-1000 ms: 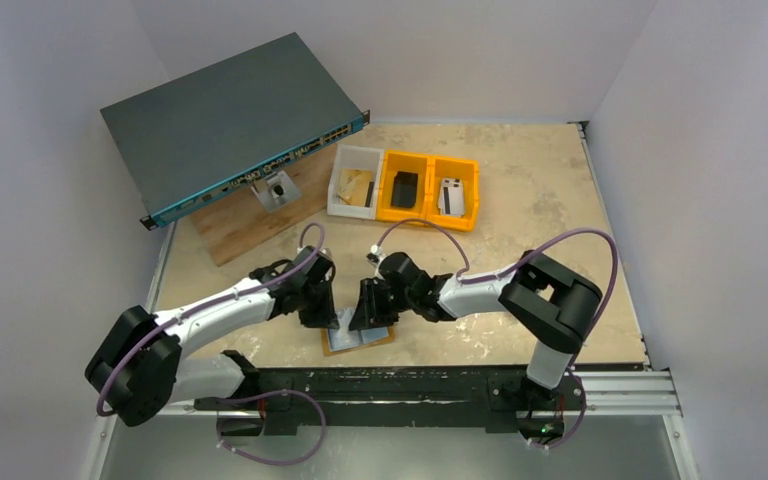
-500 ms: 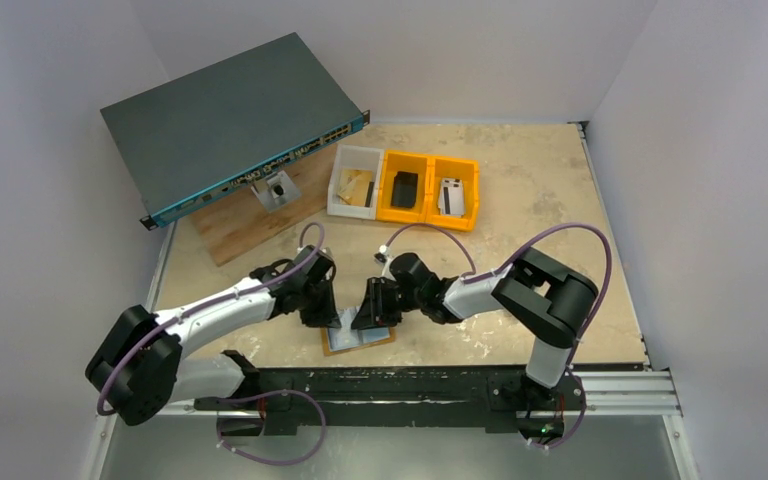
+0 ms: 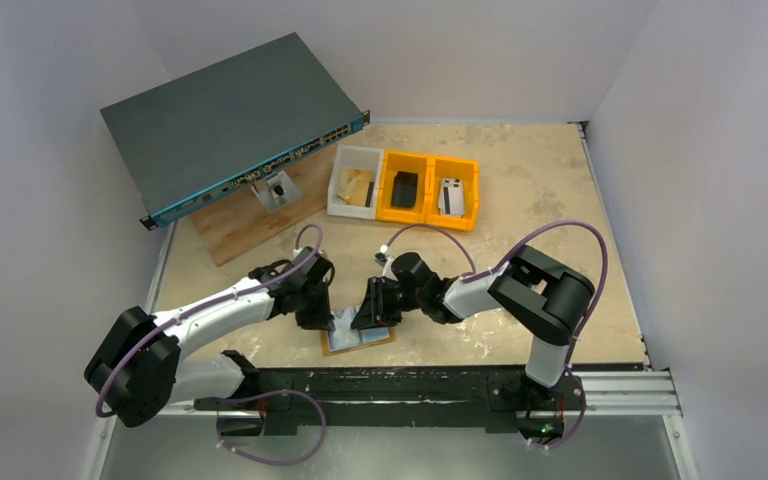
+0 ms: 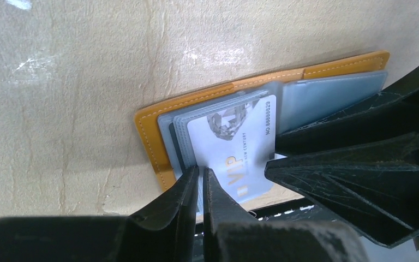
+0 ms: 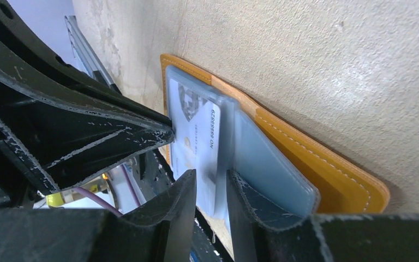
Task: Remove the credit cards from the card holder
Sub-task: Remove the credit card from the card holder.
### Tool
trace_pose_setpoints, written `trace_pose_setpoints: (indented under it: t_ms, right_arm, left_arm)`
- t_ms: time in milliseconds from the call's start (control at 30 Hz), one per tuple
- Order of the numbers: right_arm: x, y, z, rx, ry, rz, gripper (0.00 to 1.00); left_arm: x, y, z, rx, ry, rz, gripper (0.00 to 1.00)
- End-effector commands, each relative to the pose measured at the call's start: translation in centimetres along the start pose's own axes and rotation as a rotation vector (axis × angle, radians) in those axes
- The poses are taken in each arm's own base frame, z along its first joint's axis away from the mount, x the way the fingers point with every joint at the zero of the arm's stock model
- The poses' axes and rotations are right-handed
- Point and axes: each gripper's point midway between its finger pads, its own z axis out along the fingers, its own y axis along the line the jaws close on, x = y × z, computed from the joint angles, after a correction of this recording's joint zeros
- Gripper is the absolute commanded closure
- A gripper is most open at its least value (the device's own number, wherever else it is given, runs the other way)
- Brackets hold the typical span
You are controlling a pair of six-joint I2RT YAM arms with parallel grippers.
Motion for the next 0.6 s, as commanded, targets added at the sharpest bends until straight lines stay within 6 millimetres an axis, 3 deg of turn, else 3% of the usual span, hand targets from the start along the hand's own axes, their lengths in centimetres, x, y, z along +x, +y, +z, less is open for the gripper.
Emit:
trace_pose_setpoints:
  t_ms: [0,267,567]
  right_arm:
    - [0.6,-2.9,0.2,0.087,0.006,0.020,0.72]
    - [0.4,-3.1,0.2,0.082,0.003,0.024,0.72]
    - [-0.1,-2.6,-0.9,-0.031,-0.020,0.052,0.72]
  left_arm:
    - [-0.8,-1.1,0.4,0.029,-0.005,0.018,0.93]
    - [-0.8,-1.6,1.0,0.041,0.015,0.017,0.94]
    - [-0.3,-0.3,2.0,-0.032,0.048,-0.006,1.00]
